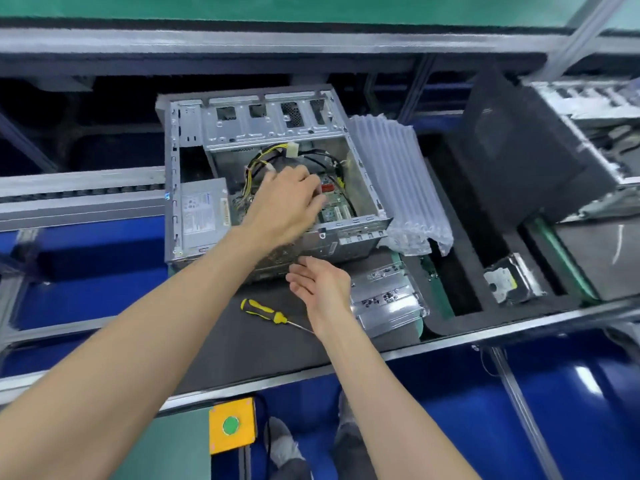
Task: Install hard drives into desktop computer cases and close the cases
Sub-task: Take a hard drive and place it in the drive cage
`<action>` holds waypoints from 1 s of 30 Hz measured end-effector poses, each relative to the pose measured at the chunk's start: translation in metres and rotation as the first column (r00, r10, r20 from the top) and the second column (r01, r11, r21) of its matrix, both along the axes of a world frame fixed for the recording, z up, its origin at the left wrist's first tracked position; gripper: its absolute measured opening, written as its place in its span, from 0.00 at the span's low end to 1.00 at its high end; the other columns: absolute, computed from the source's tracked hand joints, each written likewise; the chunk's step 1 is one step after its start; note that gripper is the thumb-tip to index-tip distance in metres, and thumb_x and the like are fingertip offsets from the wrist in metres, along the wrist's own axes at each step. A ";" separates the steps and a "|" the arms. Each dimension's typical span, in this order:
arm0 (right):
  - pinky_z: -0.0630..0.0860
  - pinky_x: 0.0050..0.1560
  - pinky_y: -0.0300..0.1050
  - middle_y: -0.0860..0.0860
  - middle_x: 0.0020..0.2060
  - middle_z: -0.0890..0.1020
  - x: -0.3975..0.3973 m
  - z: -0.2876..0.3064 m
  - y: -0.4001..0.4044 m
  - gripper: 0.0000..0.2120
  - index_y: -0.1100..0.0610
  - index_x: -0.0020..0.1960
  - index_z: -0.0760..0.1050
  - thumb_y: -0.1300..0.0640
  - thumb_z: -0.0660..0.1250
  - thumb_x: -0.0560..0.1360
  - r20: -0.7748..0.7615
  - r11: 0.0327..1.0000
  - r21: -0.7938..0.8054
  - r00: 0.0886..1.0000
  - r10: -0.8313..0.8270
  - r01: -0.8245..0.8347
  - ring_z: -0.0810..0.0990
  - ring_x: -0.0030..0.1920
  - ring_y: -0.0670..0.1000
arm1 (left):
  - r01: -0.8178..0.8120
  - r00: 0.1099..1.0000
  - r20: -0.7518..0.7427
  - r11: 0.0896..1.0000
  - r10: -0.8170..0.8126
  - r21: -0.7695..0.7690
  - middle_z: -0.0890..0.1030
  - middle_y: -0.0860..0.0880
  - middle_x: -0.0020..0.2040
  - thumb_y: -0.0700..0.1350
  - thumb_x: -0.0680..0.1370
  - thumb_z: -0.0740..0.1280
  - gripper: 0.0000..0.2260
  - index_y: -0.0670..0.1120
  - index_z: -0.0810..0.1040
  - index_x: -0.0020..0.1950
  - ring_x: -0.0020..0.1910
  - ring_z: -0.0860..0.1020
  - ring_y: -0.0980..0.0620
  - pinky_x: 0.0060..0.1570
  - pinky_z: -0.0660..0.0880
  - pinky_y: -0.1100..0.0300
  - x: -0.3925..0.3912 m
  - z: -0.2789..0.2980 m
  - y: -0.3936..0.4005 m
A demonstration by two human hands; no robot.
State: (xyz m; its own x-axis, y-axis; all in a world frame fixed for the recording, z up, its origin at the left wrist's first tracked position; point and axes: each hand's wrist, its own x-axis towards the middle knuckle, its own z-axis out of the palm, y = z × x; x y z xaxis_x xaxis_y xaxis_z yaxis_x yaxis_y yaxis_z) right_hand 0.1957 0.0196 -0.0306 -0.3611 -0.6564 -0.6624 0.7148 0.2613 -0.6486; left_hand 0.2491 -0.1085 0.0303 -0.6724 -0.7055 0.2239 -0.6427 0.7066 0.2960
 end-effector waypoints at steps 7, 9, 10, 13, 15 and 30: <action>0.80 0.35 0.44 0.59 0.35 0.85 -0.118 0.007 0.034 0.06 0.67 0.50 0.80 0.66 0.67 0.78 -0.138 0.984 0.020 0.975 -0.175 0.179 0.82 0.33 0.54 | 0.154 0.974 -0.168 0.988 -0.154 -0.013 0.75 0.44 0.56 0.45 0.82 0.63 0.09 0.42 0.76 0.58 0.53 0.73 0.44 0.52 0.69 0.49 -0.102 0.017 0.038; 0.80 0.35 0.44 0.59 0.36 0.85 -0.154 0.007 0.047 0.05 0.67 0.50 0.81 0.66 0.67 0.77 -0.172 0.973 0.034 0.960 -0.221 0.230 0.82 0.33 0.54 | 0.211 0.968 -0.124 0.976 -0.217 -0.058 0.75 0.43 0.54 0.44 0.82 0.63 0.08 0.41 0.77 0.57 0.51 0.74 0.42 0.51 0.69 0.48 -0.134 0.016 0.047; 0.80 0.36 0.44 0.58 0.36 0.85 -0.172 0.006 0.053 0.05 0.67 0.50 0.81 0.66 0.68 0.77 -0.193 0.965 0.050 0.951 -0.243 0.257 0.82 0.33 0.54 | 0.249 0.963 -0.088 0.967 -0.253 -0.060 0.76 0.43 0.54 0.43 0.82 0.63 0.08 0.41 0.77 0.57 0.51 0.74 0.41 0.52 0.69 0.47 -0.152 0.014 0.053; 0.80 0.37 0.44 0.56 0.34 0.84 -0.223 0.003 0.071 0.04 0.65 0.48 0.81 0.66 0.67 0.77 -0.268 0.931 0.129 0.916 -0.298 0.341 0.81 0.31 0.52 | 0.360 0.933 0.002 0.933 -0.360 0.017 0.76 0.43 0.57 0.43 0.83 0.60 0.09 0.42 0.76 0.60 0.54 0.74 0.41 0.53 0.68 0.49 -0.205 0.001 0.072; 0.79 0.36 0.40 0.54 0.36 0.84 -0.253 -0.002 0.085 0.06 0.62 0.49 0.81 0.67 0.65 0.77 -0.413 0.915 0.165 0.869 -0.273 0.367 0.80 0.31 0.49 | 0.386 0.917 0.063 0.916 -0.394 0.112 0.75 0.44 0.58 0.43 0.83 0.60 0.10 0.43 0.76 0.62 0.57 0.74 0.42 0.51 0.69 0.51 -0.236 -0.012 0.083; 0.74 0.52 0.54 0.56 0.60 0.76 -0.389 -0.047 0.104 0.16 0.57 0.62 0.68 0.52 0.66 0.79 -0.659 0.619 0.752 0.224 0.718 0.228 0.76 0.59 0.59 | 0.332 0.864 0.313 0.913 -0.395 0.237 0.74 0.48 0.69 0.47 0.79 0.64 0.18 0.49 0.73 0.69 0.68 0.69 0.46 0.69 0.63 0.51 -0.327 -0.091 0.071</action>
State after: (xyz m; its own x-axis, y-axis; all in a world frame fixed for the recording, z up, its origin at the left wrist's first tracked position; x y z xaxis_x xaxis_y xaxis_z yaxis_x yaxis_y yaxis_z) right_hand -0.1929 0.1236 -0.0773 -0.8579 -0.4549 -0.2389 -0.3954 0.8814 -0.2585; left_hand -0.0779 -0.0375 -0.0606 -0.8998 -0.4013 -0.1711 -0.4330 0.8692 0.2385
